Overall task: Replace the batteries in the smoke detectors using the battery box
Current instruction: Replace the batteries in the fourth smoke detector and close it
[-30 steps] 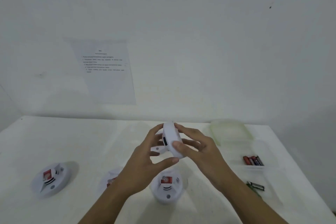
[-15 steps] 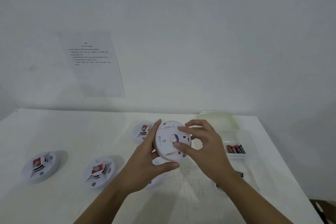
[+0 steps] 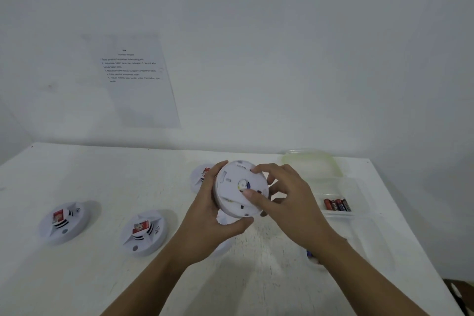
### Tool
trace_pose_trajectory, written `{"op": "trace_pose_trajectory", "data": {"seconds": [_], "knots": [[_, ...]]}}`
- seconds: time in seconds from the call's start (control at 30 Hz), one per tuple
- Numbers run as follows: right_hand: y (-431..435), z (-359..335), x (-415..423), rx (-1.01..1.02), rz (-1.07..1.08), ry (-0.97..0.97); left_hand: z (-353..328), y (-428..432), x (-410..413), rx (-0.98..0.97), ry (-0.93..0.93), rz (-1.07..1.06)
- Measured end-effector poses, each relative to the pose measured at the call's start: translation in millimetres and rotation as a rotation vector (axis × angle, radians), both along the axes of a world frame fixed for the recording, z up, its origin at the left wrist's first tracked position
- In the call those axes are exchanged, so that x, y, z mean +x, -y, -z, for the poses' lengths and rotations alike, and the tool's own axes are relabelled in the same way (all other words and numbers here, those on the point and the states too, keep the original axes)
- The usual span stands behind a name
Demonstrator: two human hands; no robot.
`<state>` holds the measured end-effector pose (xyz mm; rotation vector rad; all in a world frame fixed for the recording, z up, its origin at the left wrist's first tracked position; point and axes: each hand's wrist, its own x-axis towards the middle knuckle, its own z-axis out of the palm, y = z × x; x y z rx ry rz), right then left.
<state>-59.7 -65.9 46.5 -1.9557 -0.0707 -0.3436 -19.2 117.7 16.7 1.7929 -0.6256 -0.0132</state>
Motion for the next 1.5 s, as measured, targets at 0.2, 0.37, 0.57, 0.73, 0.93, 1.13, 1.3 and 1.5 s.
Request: {"op": "trace_pose_trajectory", "data": {"seconds": [0.2, 0.37, 0.57, 0.73, 0.93, 1.13, 1.3, 1.5], "knots": [[-12.4, 5.2, 2.5, -0.060, 0.078, 0.024, 3.2, -0.8, 8.0, 0.020, -0.017, -0.004], [-10.2, 5.1, 7.6, -0.241, 0.049, 0.077, -6.5, -8.4, 14.6, 0.094, -0.041, 0.074], [-10.8, -5.3, 9.2, -0.187, -0.059, 0.071, -10.7, -17.9, 17.8, 0.152, -0.065, 0.160], [-7.0, -6.1, 8.4, -0.187, -0.074, 0.081, -14.0, -18.4, 18.2, 0.206, -0.049, 0.244], [-1.7, -4.3, 7.6, -0.191, -0.085, 0.102, -18.7, -17.3, 24.8, 0.223, -0.001, 0.208], [-8.5, 1.7, 6.4, -0.160, 0.036, 0.073, -15.8, -14.6, 21.8, 0.205, -0.006, 0.145], [-11.0, 3.8, 8.3, -0.031, 0.078, 0.023, -10.7, -10.5, 15.1, 0.189, -0.033, 0.142], [-17.3, 0.4, 9.3, 0.014, 0.112, -0.003, -14.4, -8.8, 17.4, 0.213, -0.004, 0.096]]}}
